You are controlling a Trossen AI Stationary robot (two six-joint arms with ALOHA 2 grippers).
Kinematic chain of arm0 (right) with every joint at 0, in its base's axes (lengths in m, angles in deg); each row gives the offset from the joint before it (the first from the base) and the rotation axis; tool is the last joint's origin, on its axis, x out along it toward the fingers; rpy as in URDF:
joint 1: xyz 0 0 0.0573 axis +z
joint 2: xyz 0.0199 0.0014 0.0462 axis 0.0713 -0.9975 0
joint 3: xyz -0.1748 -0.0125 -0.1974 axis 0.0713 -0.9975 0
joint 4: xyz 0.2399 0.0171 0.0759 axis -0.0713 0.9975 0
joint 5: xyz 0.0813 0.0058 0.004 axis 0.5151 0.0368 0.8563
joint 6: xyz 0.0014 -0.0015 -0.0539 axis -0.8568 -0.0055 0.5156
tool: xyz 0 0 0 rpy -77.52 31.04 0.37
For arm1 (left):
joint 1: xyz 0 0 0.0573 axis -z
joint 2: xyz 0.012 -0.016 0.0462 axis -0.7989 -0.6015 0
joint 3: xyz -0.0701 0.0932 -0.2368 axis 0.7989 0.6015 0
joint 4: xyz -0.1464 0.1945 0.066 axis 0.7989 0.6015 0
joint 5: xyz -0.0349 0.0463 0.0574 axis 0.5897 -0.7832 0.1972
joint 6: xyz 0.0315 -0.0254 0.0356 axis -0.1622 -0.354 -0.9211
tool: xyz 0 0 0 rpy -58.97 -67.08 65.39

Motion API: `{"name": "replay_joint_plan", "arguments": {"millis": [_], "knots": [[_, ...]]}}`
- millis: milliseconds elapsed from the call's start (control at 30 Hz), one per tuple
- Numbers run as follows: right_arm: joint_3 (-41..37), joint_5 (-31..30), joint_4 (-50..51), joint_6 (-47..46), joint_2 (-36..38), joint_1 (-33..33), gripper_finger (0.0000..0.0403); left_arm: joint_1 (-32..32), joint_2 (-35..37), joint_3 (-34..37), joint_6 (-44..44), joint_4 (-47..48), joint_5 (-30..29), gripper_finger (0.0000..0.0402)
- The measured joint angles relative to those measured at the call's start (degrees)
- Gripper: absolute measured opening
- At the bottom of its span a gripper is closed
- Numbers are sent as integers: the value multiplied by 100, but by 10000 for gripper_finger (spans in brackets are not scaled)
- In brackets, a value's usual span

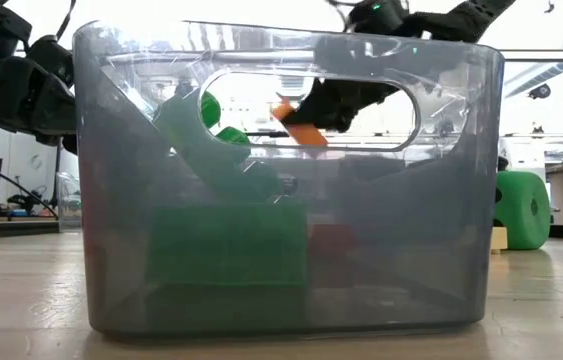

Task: Pick & Place Toys
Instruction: Put the orange game piece into the black bin

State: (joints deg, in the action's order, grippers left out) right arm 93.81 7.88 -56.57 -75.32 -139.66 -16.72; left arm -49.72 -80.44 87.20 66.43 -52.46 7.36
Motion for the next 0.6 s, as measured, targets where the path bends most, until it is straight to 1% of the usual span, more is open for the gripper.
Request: {"name": "replay_joint_plan", "arguments": {"millis": [100,167,300,400,600], "knots": [[-430,126,-1509,38,-154,204,151,1,1,0,1,-7,-1,369],[-710,255,-2302,41,-296,337,151,-1,-5,0,0,-7,0,369],[-1129,471,-3546,2,-593,606,151,1,-4,0,1,-5,-1,369],[-1286,736,-4002,-45,-761,811,151,0,-5,0,2,-8,-1,369],[-1224,871,-3842,-140,-812,1296,151,1,-10,0,2,-9,0,369]]}}
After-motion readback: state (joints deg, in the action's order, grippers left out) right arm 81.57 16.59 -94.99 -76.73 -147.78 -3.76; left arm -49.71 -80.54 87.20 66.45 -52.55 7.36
